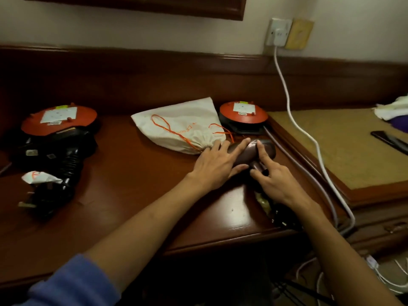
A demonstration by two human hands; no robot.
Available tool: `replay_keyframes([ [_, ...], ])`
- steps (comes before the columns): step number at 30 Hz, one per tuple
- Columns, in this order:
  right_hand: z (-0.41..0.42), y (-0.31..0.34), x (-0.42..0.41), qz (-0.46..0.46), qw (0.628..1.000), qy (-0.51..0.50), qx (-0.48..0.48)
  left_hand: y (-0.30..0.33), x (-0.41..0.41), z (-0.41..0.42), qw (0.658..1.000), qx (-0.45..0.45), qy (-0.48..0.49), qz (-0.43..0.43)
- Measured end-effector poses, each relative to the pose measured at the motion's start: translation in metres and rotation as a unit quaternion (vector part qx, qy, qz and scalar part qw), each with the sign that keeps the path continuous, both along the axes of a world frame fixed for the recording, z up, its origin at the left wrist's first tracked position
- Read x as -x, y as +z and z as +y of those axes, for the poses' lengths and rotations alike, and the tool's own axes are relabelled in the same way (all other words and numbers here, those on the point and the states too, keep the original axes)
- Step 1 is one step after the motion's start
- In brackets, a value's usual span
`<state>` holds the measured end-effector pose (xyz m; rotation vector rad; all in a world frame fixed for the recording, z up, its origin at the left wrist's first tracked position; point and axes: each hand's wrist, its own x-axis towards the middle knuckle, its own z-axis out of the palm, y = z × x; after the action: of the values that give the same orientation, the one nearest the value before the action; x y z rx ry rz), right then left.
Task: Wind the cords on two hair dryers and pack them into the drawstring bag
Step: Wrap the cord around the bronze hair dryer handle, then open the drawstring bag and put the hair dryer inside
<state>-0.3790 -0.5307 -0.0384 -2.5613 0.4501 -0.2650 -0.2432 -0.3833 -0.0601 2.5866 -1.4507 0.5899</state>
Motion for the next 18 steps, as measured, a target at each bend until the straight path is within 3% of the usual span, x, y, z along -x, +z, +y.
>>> replay_keyframes([
  [3, -0.030, -0.001, 0.003, 0.007, 0.999, -0.046, -0.010, -0.003, -0.008, -0.040, 0.998, -0.002, -0.038, -0.046],
  [13, -0.060, 0.004, -0.004, 0.039, 0.996, -0.074, -0.028, -0.003, -0.032, -0.084, 0.996, 0.016, -0.080, -0.039],
  [18, -0.054, 0.009, -0.006, 0.067, 0.994, -0.076, -0.038, 0.010, -0.030, -0.061, 0.984, 0.155, -0.041, 0.074],
])
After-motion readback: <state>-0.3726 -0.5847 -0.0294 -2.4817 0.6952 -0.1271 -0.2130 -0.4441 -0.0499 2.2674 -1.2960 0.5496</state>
